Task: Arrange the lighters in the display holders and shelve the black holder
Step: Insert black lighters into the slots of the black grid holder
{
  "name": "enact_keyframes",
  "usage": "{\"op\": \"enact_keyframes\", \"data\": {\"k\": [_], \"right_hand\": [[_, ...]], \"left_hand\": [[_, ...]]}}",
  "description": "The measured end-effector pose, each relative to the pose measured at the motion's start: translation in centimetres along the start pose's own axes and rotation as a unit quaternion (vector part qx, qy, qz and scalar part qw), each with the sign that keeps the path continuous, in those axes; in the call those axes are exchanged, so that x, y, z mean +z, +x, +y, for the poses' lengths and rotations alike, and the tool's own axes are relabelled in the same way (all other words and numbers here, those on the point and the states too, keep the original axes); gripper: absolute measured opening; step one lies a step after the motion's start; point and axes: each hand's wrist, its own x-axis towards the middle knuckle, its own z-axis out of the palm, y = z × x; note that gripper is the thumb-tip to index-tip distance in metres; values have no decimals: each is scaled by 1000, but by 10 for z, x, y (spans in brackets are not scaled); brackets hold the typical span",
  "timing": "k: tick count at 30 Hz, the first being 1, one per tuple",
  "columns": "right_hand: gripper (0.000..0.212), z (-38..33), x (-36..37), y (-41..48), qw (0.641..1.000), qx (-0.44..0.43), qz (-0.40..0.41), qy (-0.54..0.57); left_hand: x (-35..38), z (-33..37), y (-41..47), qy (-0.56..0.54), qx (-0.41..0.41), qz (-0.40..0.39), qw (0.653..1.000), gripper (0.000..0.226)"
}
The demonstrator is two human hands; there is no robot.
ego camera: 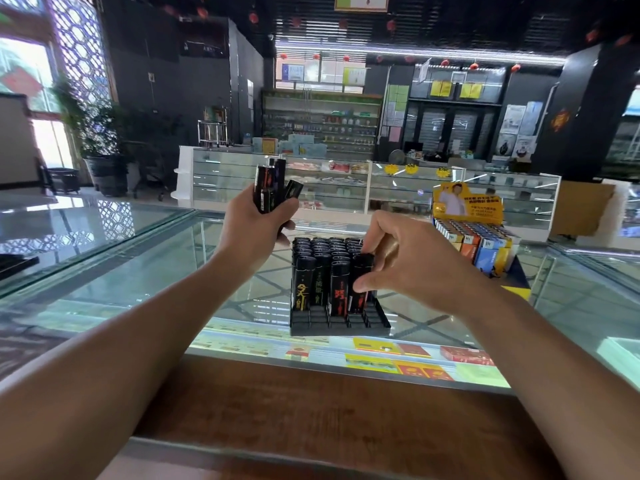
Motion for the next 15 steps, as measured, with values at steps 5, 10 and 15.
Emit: {"op": "enact_keyframes", "data": {"k": [5, 10, 15], "right_hand": [[35, 2, -1, 1, 1000, -24, -11, -16], [17, 6, 5, 3, 993, -55, 91, 44], [18, 0, 12, 7, 964, -46, 189, 182]], "left_hand": [[3, 18, -6, -28, 1, -22, 999, 18], [8, 31, -15, 33, 33, -80, 996, 21], [13, 34, -23, 153, 77, -156, 973, 32]]}}
